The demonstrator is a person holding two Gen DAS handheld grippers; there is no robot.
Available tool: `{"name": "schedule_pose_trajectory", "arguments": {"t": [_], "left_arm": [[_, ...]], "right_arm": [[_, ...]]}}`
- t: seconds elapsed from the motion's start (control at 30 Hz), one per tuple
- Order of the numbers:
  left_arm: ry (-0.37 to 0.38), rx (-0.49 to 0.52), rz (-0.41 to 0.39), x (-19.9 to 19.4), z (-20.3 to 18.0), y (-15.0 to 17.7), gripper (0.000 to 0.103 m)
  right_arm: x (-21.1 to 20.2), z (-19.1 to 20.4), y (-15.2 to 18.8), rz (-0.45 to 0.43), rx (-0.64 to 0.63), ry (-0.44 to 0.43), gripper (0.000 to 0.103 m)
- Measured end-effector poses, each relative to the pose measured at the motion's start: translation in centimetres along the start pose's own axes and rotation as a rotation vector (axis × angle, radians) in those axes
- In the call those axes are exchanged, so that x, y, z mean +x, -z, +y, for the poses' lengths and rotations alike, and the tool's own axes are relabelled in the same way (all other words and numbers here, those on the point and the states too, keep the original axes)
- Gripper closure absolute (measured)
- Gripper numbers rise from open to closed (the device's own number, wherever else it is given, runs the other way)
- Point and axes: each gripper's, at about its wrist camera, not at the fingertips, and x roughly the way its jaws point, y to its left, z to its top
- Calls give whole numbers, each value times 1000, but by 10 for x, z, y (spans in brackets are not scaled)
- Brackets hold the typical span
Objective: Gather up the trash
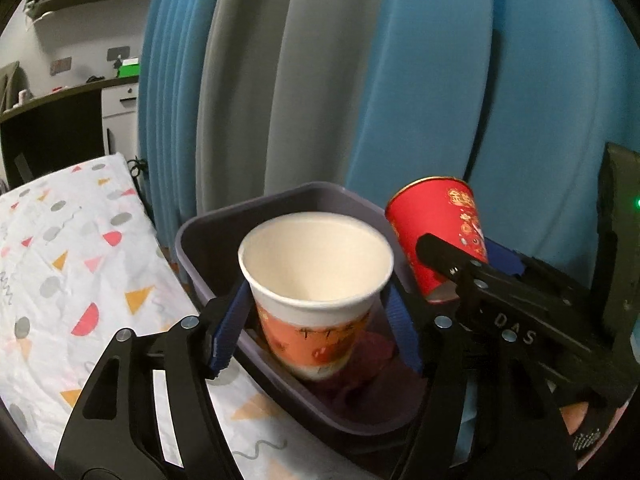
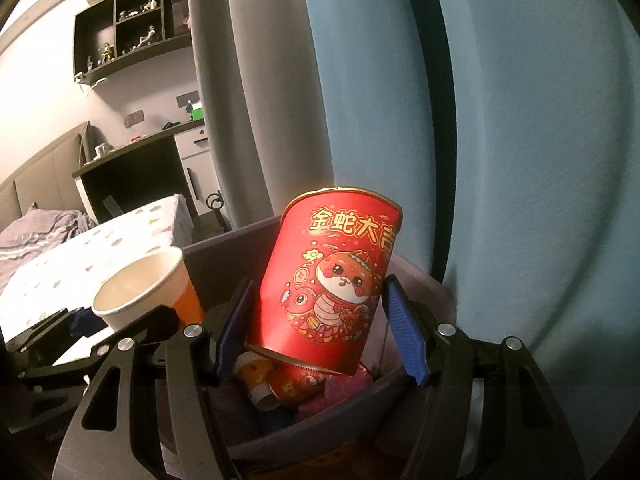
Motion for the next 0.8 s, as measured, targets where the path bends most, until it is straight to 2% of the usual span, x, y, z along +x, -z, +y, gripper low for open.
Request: {"name": "schedule_pose_trajectory", "arguments": {"t": [0.07,0.23,0.3,0.43,0.6,0.73,0.8], "left_arm": [[-3,-3,4,0,2,2,27],[-41,-20,-3,-11,9,6,19],[-67,-25,-11,-19,13,7,16],[-189,-25,-41,-45,23,12,8],[-356,-21,-114,-91,27,21,6],[-434,-21,-143,-122,29,30,6],[-444,-40,-149,-138,32,34,6]], "right_arm": [[2,0,-1,3,1,-1,39],[5,4,-2,4,0,-15,39],[5,6,-1,3,-1,-22,31],[-2,12,-1,-13,-13,-37,29],[-31,29,4,-65,-60,-42,15],[-57,49,10,-99,-108,-39,7],[-68,56,15,-112,-116,-50,6]]}}
